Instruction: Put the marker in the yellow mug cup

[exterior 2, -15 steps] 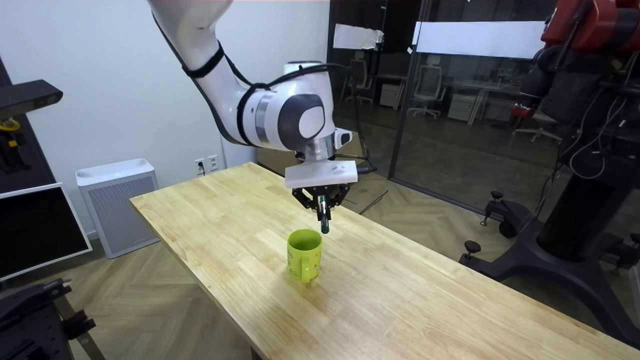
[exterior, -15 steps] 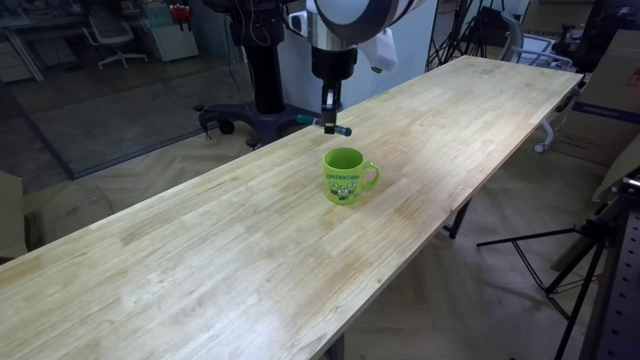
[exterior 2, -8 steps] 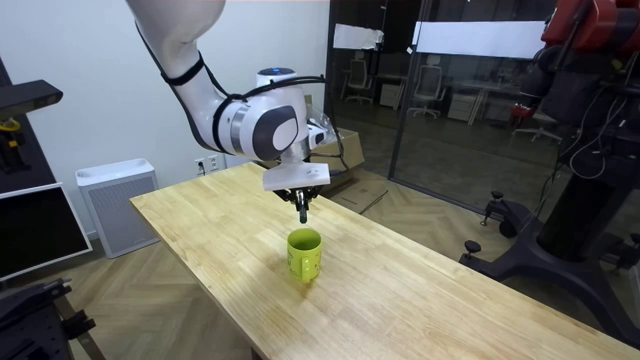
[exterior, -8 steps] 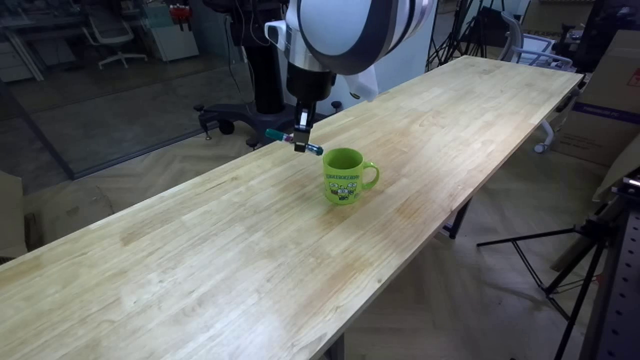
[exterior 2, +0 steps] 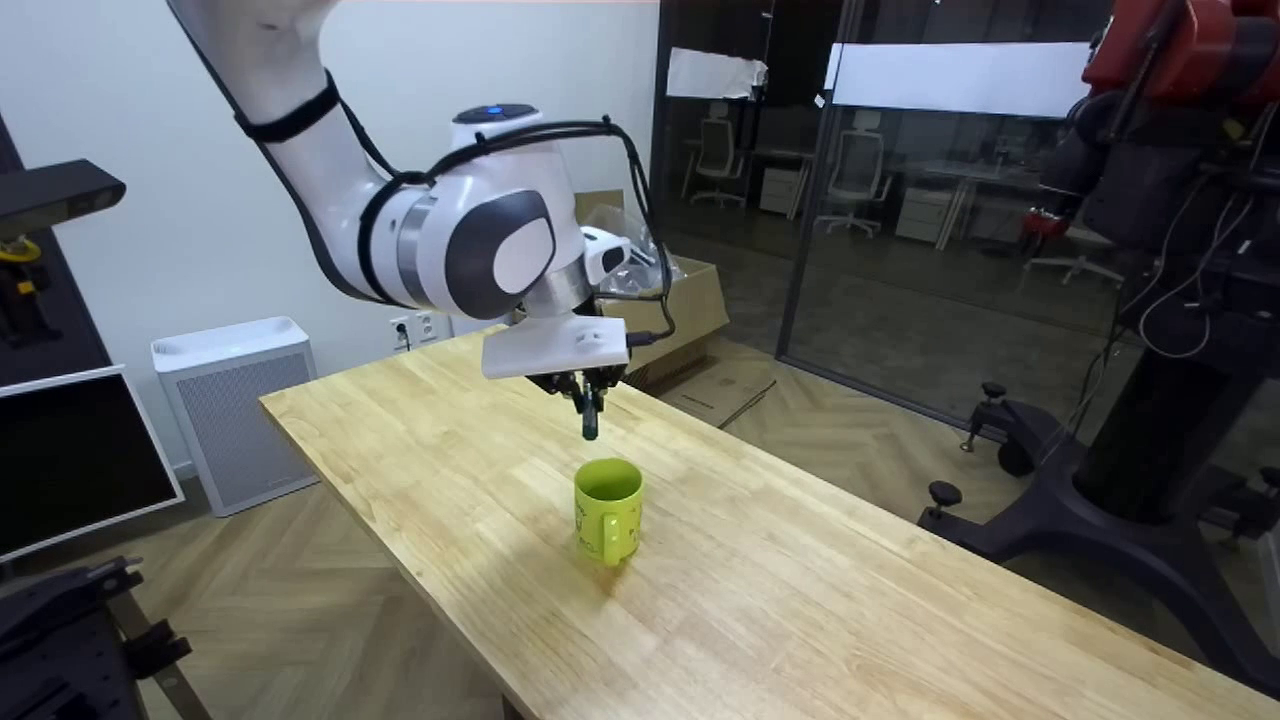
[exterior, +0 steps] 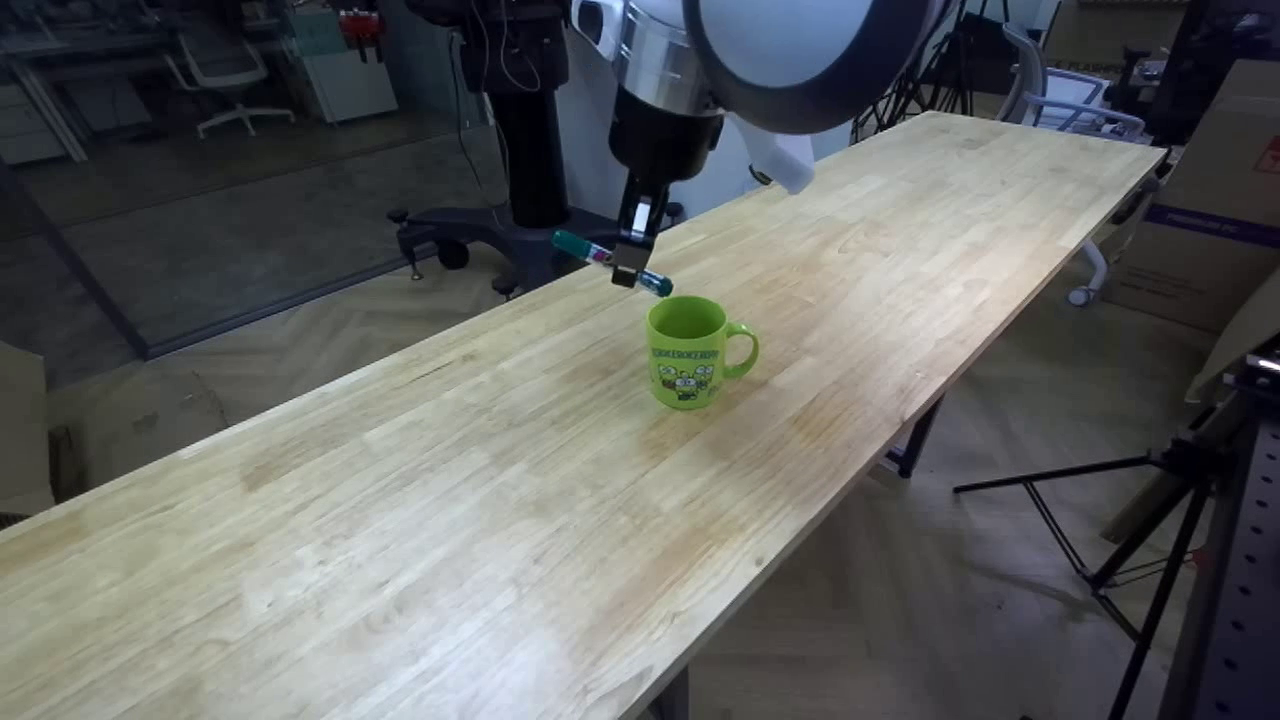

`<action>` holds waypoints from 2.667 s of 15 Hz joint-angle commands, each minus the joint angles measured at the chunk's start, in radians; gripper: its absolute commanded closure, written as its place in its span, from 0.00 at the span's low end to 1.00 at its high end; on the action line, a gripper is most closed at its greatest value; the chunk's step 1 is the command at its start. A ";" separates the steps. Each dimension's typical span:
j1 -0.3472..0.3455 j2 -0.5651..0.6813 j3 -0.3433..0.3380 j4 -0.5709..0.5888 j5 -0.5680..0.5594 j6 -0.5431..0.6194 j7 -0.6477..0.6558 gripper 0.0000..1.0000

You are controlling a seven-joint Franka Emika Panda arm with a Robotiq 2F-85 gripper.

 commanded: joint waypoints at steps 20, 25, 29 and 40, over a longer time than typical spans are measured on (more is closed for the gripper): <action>-0.257 0.023 0.119 -0.108 -0.020 0.144 -0.107 0.95; -0.270 0.053 0.135 -0.068 -0.017 0.102 -0.152 0.95; -0.262 0.068 0.132 -0.013 -0.048 0.047 -0.151 0.95; -0.256 0.132 0.164 0.075 -0.011 -0.042 -0.214 0.95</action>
